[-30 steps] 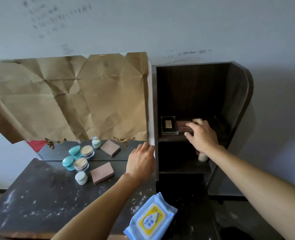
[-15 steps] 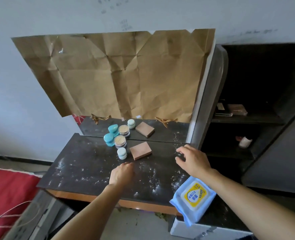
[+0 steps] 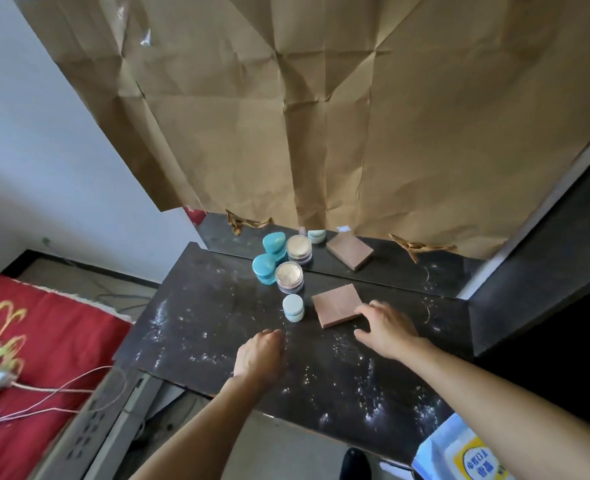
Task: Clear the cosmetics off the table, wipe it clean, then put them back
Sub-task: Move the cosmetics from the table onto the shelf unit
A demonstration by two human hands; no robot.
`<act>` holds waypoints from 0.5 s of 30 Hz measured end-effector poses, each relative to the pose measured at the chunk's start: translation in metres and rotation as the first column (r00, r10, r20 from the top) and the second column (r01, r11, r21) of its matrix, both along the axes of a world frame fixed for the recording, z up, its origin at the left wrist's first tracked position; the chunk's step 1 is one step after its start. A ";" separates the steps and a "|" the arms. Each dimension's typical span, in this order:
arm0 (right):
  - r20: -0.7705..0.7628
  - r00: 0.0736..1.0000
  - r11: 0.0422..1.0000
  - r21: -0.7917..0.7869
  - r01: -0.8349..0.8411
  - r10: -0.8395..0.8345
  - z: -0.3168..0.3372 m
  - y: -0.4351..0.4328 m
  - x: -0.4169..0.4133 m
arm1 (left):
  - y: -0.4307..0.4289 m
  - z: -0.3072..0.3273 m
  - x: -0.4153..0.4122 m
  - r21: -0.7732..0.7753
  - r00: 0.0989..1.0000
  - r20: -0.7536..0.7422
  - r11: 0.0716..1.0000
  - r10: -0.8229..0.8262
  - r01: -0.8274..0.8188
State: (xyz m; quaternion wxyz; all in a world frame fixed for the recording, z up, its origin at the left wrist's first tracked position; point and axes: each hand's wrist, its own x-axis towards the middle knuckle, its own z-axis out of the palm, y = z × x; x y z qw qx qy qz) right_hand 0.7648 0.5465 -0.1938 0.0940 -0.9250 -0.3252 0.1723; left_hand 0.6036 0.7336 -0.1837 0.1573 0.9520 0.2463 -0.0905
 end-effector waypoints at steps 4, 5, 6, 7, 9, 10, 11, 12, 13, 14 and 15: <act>-0.042 0.998 0.999 -0.037 -0.037 0.036 -0.018 0.034 0.027 | 0.032 -0.011 0.026 -0.012 0.999 -0.024 0.999 0.045 -0.045; -0.049 0.998 0.998 -0.038 -0.042 0.040 -0.020 0.043 0.032 | 0.041 -0.015 0.032 -0.011 0.998 -0.029 0.999 0.052 -0.053; -0.052 0.998 0.998 -0.033 -0.045 0.043 -0.023 0.052 0.038 | 0.051 -0.017 0.038 -0.010 0.997 -0.035 0.998 0.062 -0.063; -0.055 0.998 0.999 -0.026 -0.045 0.044 -0.026 0.061 0.042 | 0.062 -0.020 0.044 -0.007 0.996 -0.040 0.997 0.073 -0.074; -0.057 0.997 0.999 -0.008 -0.047 0.047 -0.032 0.082 0.049 | 0.083 -0.025 0.057 -0.007 0.994 -0.043 0.995 0.101 -0.101; -0.046 0.998 0.999 0.006 -0.051 0.051 -0.035 0.093 0.052 | 0.093 -0.027 0.064 -0.008 0.993 -0.044 0.994 0.112 -0.113; -0.034 0.998 0.998 0.017 -0.053 0.054 -0.038 0.104 0.054 | 0.102 -0.029 0.072 -0.007 0.992 -0.048 0.993 0.118 -0.119; -0.025 0.998 0.998 0.026 -0.053 0.053 -0.041 0.116 0.055 | 0.112 -0.031 0.079 -0.004 0.992 -0.054 0.993 0.117 -0.118; -0.024 0.998 0.998 0.035 -0.050 0.050 -0.045 0.127 0.056 | 0.121 -0.032 0.086 -0.001 0.992 -0.060 0.994 0.111 -0.111; -0.026 0.999 0.998 0.044 -0.046 0.047 -0.048 0.138 0.056 | 0.130 -0.035 0.093 0.004 0.993 -0.068 0.995 0.099 -0.099; -0.027 0.999 0.998 0.051 -0.042 0.043 -0.051 0.149 0.056 | 0.139 -0.037 0.099 0.008 0.994 -0.077 0.997 0.083 -0.082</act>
